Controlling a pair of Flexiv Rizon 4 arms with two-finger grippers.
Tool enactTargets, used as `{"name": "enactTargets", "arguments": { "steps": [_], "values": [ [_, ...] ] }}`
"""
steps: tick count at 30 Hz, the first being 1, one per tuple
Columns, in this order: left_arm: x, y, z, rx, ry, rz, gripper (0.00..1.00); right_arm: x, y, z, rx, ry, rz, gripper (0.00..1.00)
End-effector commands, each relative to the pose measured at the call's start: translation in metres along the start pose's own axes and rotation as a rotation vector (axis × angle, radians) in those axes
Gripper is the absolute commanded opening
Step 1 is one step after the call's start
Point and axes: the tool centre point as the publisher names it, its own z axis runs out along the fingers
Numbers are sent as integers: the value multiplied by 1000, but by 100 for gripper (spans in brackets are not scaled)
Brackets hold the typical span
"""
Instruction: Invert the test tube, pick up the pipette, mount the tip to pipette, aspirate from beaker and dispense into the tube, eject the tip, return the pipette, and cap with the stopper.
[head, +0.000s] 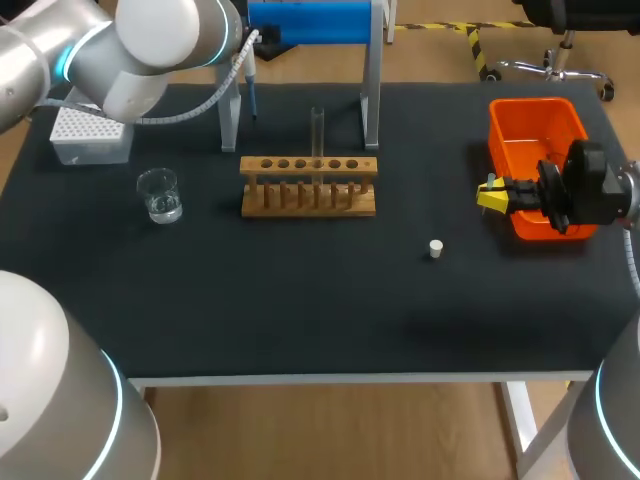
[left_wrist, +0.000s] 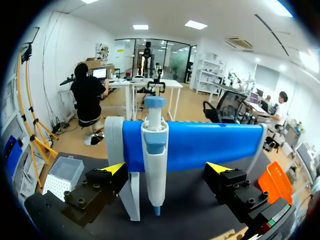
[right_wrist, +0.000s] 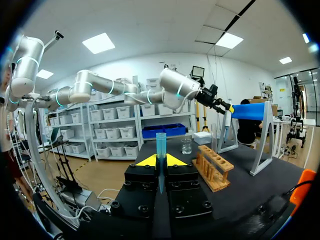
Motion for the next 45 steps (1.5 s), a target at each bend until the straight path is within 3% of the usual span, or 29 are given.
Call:
{"name": "enactTargets", "arguments": {
  "steps": [1, 31, 34, 45],
  "values": [
    [1, -1, 3, 4, -6, -6, 100, 0, 0, -1, 0, 2, 0, 0],
    [1, 2, 13, 17, -41, -15, 100, 0, 0, -1, 0, 2, 0, 0],
    [1, 2, 14, 16, -43, -17, 89, 0, 0, -1, 0, 2, 0, 0],
    [-2, 1, 17, 17, -61, -28, 91, 0, 0, -1, 0, 2, 0, 0]
  ]
}}
